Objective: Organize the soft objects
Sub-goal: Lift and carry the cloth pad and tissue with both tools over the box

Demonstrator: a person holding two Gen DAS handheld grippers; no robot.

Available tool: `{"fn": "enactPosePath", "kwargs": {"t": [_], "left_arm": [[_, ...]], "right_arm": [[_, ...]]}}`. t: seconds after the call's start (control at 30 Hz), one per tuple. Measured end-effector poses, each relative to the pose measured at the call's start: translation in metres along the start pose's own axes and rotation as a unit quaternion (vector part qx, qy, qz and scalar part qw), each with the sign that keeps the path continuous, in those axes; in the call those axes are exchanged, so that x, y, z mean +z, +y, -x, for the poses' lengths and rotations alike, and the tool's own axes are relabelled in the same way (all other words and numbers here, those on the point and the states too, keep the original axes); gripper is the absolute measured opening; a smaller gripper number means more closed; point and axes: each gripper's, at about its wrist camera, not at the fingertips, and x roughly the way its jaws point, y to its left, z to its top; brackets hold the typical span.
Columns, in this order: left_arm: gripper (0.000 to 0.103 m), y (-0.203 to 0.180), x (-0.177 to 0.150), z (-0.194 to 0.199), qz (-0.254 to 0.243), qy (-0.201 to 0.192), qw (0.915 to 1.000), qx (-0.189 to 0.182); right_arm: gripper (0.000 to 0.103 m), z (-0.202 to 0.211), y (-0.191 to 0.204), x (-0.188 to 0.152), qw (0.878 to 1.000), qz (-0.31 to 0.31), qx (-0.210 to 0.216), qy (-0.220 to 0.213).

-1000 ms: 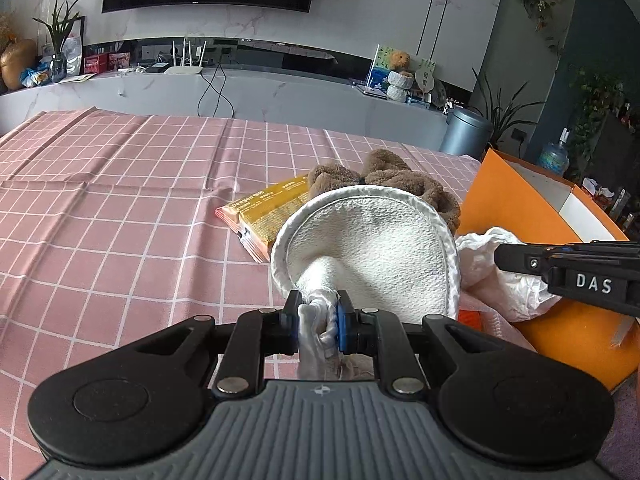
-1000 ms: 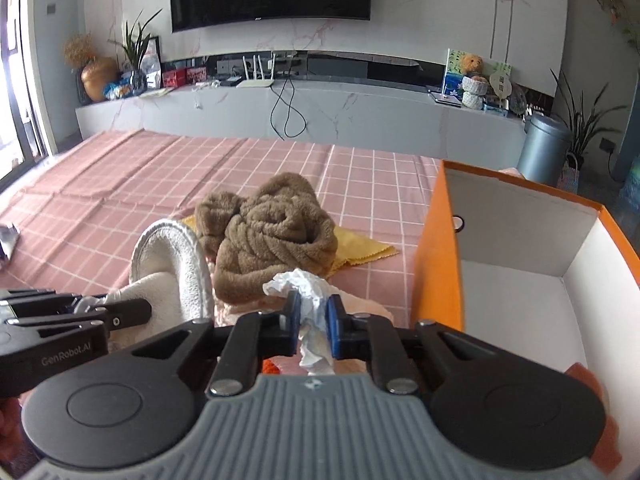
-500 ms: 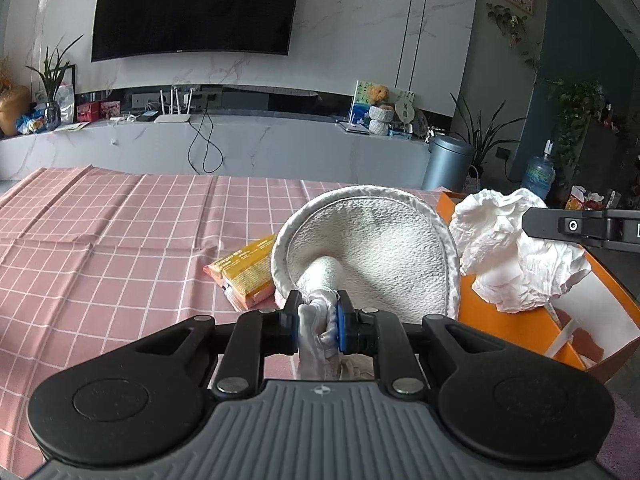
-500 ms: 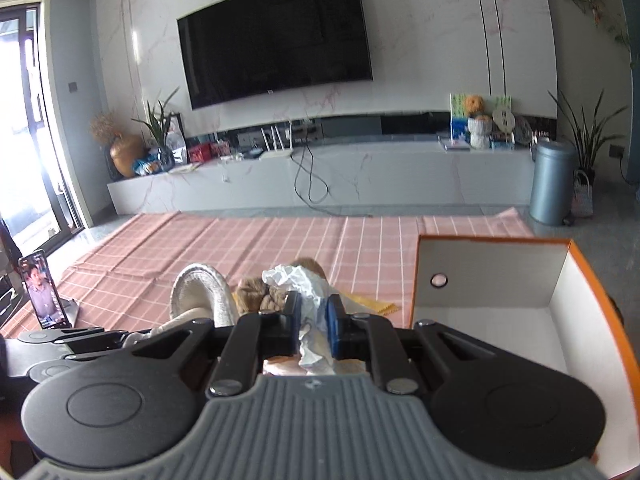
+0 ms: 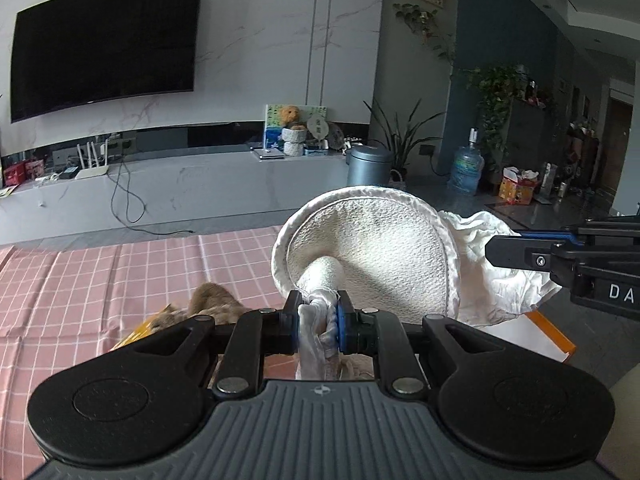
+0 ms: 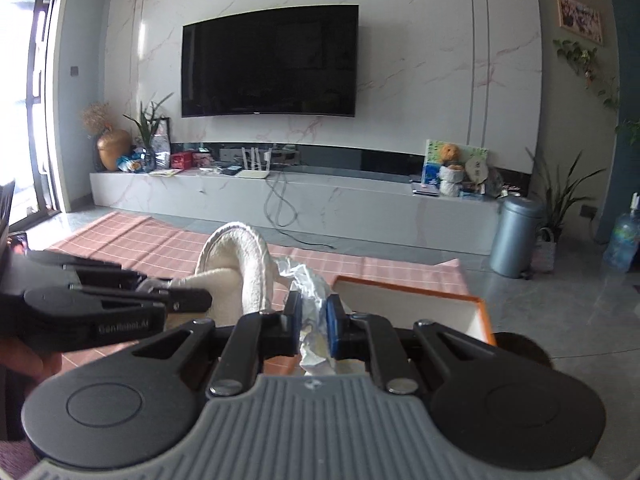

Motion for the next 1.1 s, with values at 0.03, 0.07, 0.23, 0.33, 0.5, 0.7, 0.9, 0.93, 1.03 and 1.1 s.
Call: {"fn": "enactPosePath", "kwargs": {"t": [0.03,0.07,0.23,0.33,0.5,0.7,0.9,0.93,1.03,1.1], "left_arm": [[0.019,-0.006,0.005,-0.006,-0.006,0.002,1.0000,-0.005],[0.019,-0.013,0.009,-0.013,-0.012,0.003,0.9998,-0.013],[0.019,-0.054,0.023,-0.046,-0.072,0.027,0.9962,-0.040],[0.019,-0.075,0.021,-0.071,-0.100,0.066,0.9907,-0.064],[0.019,-0.093,0.009,-0.107,-0.127,0.118,0.9824,-0.070],[0.019,-0.103,-0.001,-0.138,-0.164,0.166,0.9708,-0.056],[0.019,-0.115,-0.008,-0.163,-0.203,0.201,0.9567,-0.055],[0.019,-0.116,-0.009,-0.167,-0.210,0.207,0.9539,-0.055],[0.020,-0.118,-0.013,-0.176,-0.223,0.220,0.9478,-0.057],[0.020,-0.119,-0.015,-0.182,-0.232,0.230,0.9433,-0.059]], "right_arm": [[0.011,0.001,-0.007,0.000,1.000,0.007,-0.007,0.003],[0.011,0.001,-0.013,0.000,1.000,0.013,-0.014,0.006],[0.011,-0.012,-0.050,-0.009,0.999,0.028,-0.026,0.039],[0.011,-0.028,-0.066,-0.018,0.997,0.046,-0.023,0.059],[0.011,-0.060,-0.085,-0.035,0.992,0.077,-0.002,0.096],[0.011,-0.098,-0.099,-0.048,0.986,0.089,0.020,0.140],[0.011,-0.123,-0.107,-0.055,0.980,0.089,0.028,0.175],[0.011,-0.127,-0.109,-0.056,0.979,0.089,0.030,0.181],[0.011,-0.134,-0.108,-0.058,0.975,0.102,0.037,0.195],[0.011,-0.137,-0.104,-0.058,0.971,0.116,0.038,0.206]]}}
